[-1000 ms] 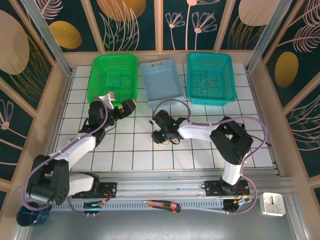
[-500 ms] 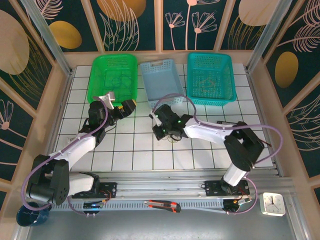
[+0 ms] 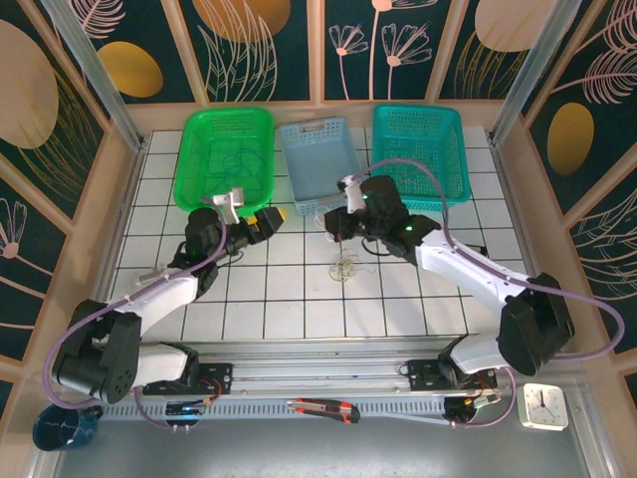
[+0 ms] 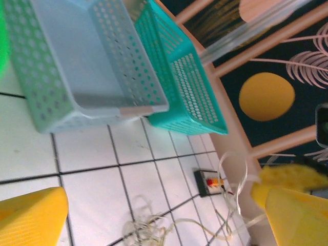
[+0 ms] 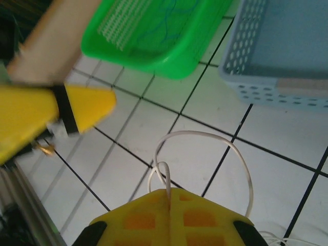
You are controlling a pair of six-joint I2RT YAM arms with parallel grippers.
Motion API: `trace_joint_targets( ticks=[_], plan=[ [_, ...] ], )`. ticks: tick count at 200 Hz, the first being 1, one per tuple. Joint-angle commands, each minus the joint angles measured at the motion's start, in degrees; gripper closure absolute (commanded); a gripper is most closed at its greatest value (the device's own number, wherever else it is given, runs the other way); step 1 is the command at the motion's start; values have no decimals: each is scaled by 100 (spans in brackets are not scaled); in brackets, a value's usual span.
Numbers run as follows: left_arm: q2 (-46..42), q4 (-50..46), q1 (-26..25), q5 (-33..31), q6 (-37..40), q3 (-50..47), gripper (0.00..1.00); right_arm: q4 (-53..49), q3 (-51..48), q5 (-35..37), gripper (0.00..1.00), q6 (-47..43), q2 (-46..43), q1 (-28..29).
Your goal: Untangle the cables
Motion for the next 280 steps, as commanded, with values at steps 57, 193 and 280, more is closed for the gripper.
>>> trace_joint_targets(
  ticks=[57,193,280],
  plan=[
    [869,2202,-1243,-291,-827,-237,26,1446,-790,-871,100,1348,-568,-495],
    [1579,2208,-2033,-319,-263,555,57,1737,-1087,-936,100,1639,-652,-498],
    [1758,2243,-2053,-517,-191,795,92,1609,-1189,-942,100,1616,-873,-516]
  ],
)
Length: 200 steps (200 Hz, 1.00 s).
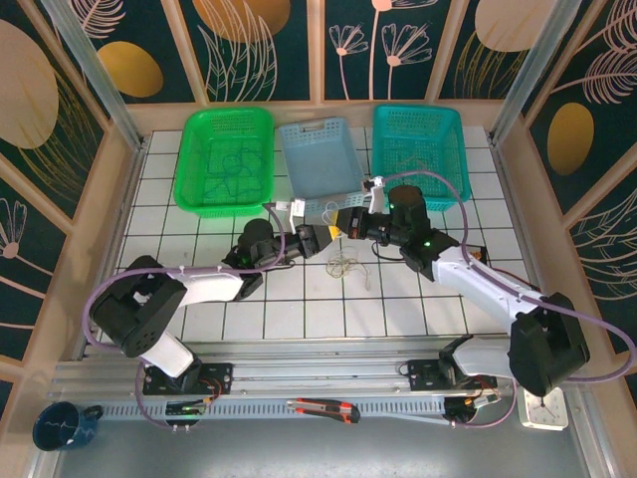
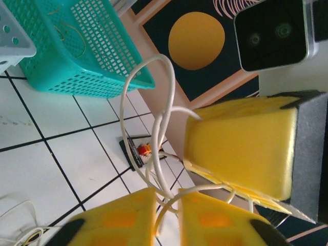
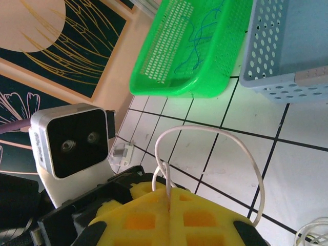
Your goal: Untangle the cables
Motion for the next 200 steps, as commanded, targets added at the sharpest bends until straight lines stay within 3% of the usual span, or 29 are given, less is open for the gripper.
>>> trace_joint_targets(
  ticks=[1,8,26,57,97,127,165,200],
  plan=[
    [78,257,-22,-86,106,135,92,50,-88,-25,100,-18,-225,-43],
    [61,249,-32,-97,106,114,100,2,-69,12,100,-54,-254,-71],
    [5,235,-24,-152,111,5,100,-81,-96,44,98,-105,-327,-87],
    [-136,222,-24,-222,137,-238,100,-139,-168,-18,93,-115,-528,-637],
    [-302,196,-26,-315,169,-537,100,-318,-168,-81,94,-193,-742,-1046],
    [-394,192,-23,-342,195,-610,100,-376,-184,-92,100,-248,-788,-1104],
    [-516,35,-20,-401,293,-661,100,-375,-252,109,100,-242,-908,-1208],
    [-767,-107,-20,-726,377,-932,100,-324,-334,233,100,-17,-1168,-1740]
  ],
)
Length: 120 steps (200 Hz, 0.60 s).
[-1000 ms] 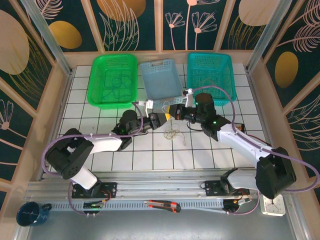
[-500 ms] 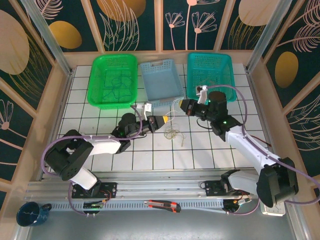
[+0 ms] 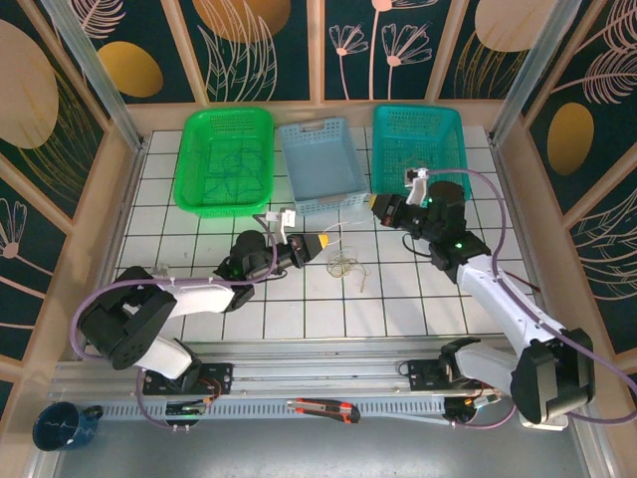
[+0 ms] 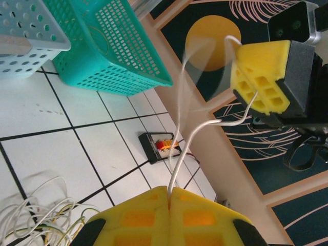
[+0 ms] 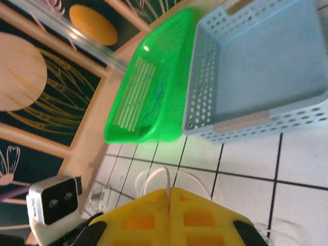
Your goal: Untangle the cables
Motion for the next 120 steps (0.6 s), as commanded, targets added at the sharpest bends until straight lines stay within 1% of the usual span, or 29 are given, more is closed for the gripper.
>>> trace_joint_targets(
  ticks=[1,27,50,70,87,101,120],
  plan=[
    [-251,-70,23,-281,184,-223,100,102,-131,169,100,141,-309,-395],
    [-501,-83,17,-543,182,-465,100,180,-176,71,100,298,-442,-812],
    [-678,-150,22,-706,243,-524,100,121,-119,-2,100,215,-403,-841],
    [-875,-271,16,-1022,283,-607,100,74,-136,76,100,175,-426,-848],
    [-1072,-414,22,-1362,270,-714,100,55,-154,139,100,175,-481,-900],
    [-1315,-597,15,-1842,162,-849,100,22,-169,197,100,184,-542,-965],
    [-1724,-560,28,-2358,36,-1094,100,-1,-171,207,100,188,-586,-1034]
  ],
)
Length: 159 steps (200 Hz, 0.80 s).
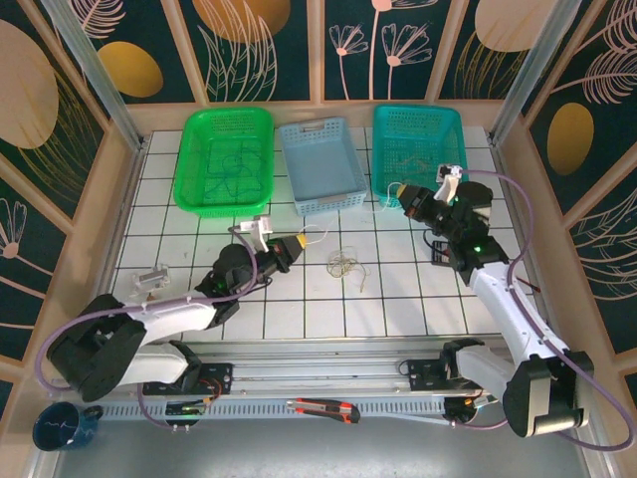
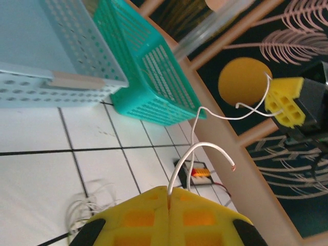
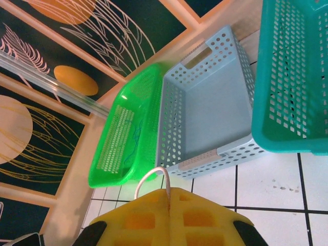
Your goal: Untangle the cables
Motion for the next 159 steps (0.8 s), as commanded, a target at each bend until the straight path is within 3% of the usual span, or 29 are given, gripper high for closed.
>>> trace_joint_targets(
  ticks=[1,49,75,111,159],
  plan=[
    [-473,-102,30,-911,-99,-280,100,16,-49,98,100,13,-180,-116],
    [-1621,-325,50,-1860,89,-237,100,112,-147,-456,100,-131,-65,-107],
    [-1907,-657,156,-1964,468,309,100,143,-278,-669,100,-307,-38,80],
    [-1535,-1155,485,-1535,861,1561,100,71,-435,-392,100,-671,9,755],
    [-445,-1837,962,-1086,1537,3396,100,0,-776,708,100,-1092,318,1684]
  ],
)
